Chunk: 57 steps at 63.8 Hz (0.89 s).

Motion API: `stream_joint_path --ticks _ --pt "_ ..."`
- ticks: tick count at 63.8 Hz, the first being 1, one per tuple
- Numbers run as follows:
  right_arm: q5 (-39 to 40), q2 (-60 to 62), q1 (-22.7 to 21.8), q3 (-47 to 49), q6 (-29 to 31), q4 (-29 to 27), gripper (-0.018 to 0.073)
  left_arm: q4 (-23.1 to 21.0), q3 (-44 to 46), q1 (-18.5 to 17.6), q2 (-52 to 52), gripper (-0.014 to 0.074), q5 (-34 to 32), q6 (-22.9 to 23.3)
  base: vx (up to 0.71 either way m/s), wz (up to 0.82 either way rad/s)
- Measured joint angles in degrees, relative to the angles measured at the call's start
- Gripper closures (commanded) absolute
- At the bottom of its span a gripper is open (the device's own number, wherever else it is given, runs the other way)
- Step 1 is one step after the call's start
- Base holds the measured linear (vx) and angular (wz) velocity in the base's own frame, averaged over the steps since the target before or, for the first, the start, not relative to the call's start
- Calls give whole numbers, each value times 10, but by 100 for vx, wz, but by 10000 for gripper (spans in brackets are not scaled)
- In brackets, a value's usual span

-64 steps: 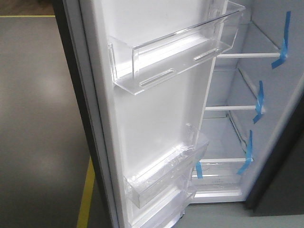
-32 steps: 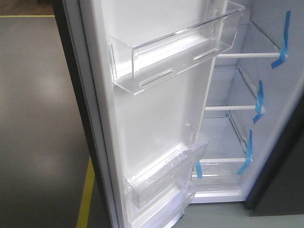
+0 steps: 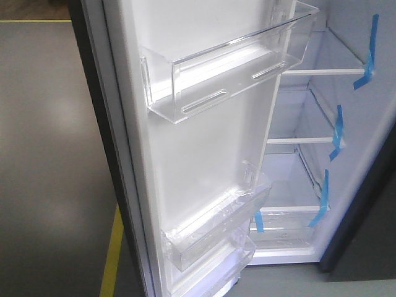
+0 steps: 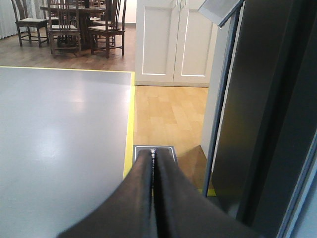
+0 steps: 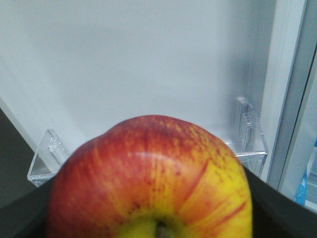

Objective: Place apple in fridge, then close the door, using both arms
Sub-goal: 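Move the right gripper with the apple over the upper door bin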

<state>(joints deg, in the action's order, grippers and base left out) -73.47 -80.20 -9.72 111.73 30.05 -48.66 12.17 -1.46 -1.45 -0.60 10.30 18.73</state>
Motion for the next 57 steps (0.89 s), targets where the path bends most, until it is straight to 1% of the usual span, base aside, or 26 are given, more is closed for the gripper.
stream_joint_path --ticks 17,26,30,34,38,41,47,53,57 --pt "3 0 0 0 0 0 566 0 0 0 0 603 0 0 0 0" --pt "55 0 0 0 -1 -2 566 0 0 0 0 603 0 0 0 0" --pt "87 -2 0 0 1 -18 566 0 0 0 0 603 0 0 0 0" --pt "113 -7 0 0 10 -55 566 0 0 0 0 603 0 0 0 0" --pt "133 -19 4 0 40 -105 564 0 0 0 0 603 0 0 0 0" --pt "140 -33 15 0 67 -144 564 0 0 0 0 603 0 0 0 0" --pt "153 -68 51 0 134 -190 564 0 0 0 0 603 0 0 0 0" --pt "170 -109 92 0 177 -195 563 0 0 0 0 603 0 0 0 0" --pt "178 -136 116 0 191 -181 561 0 0 0 0 603 0 0 0 0"
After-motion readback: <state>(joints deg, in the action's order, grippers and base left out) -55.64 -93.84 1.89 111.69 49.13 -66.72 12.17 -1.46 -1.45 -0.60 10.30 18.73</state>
